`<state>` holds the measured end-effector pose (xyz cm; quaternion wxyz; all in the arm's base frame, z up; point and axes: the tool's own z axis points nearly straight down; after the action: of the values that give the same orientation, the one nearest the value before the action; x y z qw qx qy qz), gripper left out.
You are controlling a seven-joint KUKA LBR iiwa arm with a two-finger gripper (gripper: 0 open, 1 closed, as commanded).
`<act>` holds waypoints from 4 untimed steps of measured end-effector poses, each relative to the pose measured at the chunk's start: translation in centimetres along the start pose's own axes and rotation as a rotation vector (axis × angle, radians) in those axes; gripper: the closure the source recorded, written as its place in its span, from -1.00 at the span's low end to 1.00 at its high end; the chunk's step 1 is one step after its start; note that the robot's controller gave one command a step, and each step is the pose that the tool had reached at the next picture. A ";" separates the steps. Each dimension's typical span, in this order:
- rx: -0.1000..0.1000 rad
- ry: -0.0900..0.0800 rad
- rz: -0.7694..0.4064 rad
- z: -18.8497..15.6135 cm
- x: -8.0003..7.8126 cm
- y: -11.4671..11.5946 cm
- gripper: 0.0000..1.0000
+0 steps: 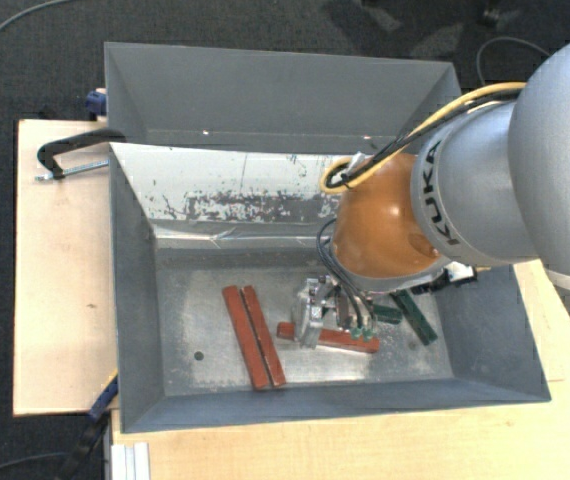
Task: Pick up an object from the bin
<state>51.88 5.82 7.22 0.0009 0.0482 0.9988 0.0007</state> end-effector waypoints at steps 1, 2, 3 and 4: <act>0.000 -0.001 0.001 0.1 0.0 0.0 -1.00; 0.003 -0.006 -0.127 0.1 -3.0 -8.6 -1.00; -0.001 -0.003 0.300 0.1 -5.8 -4.6 -1.00; 0.000 -0.003 0.300 0.1 -5.7 -4.7 1.00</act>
Offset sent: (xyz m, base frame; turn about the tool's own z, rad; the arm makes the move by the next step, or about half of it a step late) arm 0.0000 0.0000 0.0000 0.0000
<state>57.14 0.60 7.15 0.0022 0.1971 0.9804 0.0010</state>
